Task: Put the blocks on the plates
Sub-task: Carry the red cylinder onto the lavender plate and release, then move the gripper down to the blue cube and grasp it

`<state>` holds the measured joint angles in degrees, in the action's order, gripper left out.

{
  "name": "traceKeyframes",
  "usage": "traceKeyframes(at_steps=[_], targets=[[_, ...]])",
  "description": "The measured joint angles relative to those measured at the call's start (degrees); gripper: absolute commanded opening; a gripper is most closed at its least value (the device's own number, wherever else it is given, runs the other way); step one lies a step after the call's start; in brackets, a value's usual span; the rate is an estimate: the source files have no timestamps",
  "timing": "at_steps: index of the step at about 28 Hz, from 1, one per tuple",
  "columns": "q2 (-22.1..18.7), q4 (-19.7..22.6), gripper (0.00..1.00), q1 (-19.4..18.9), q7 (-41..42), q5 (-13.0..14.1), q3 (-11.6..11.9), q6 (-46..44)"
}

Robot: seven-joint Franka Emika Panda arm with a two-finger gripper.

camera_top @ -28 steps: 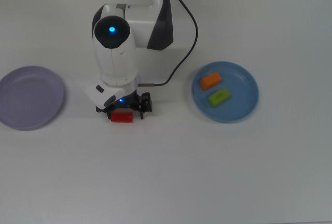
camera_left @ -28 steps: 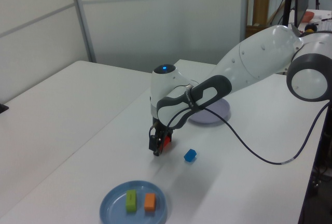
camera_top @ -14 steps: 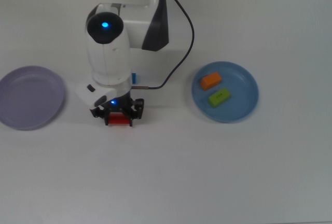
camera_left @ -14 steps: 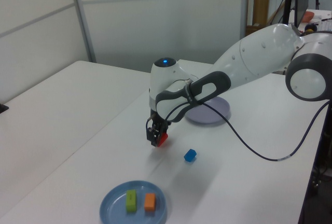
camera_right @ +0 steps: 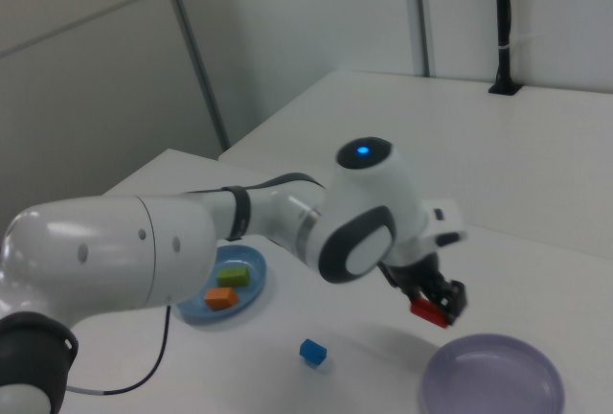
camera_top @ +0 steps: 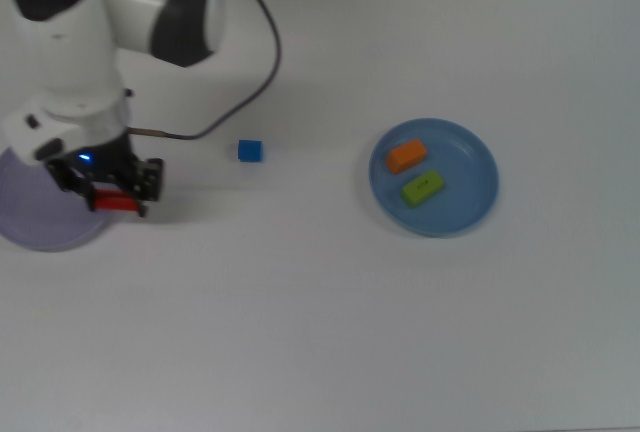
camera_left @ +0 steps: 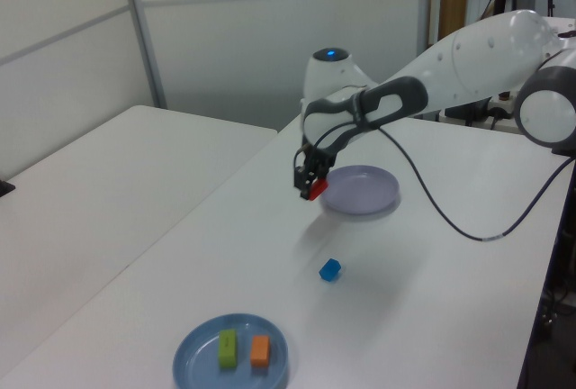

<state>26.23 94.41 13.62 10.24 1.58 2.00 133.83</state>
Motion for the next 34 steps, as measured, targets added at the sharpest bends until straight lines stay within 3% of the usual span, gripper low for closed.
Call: traceKeyframes(at_steps=[4,9,11,13,14,15,26,34], targets=[[0.1,0.0,0.24,3.4,4.8,2.0,0.0,-0.4],[1.4,0.1,0.26,6.2,7.4,2.5,0.0,-0.4],[2.4,0.0,0.34,6.5,7.6,2.5,0.0,-0.4],[3.1,-0.2,0.54,6.6,7.6,2.5,0.0,-0.4],[3.3,-0.4,0.72,6.6,7.6,2.5,0.0,-0.4],[3.5,-0.5,1.00,6.6,7.6,2.5,0.0,-0.4],[3.5,-1.4,1.00,6.5,7.9,2.5,-0.1,-0.8],[-0.4,-0.2,1.00,4.8,7.0,2.5,-1.9,-12.5]])
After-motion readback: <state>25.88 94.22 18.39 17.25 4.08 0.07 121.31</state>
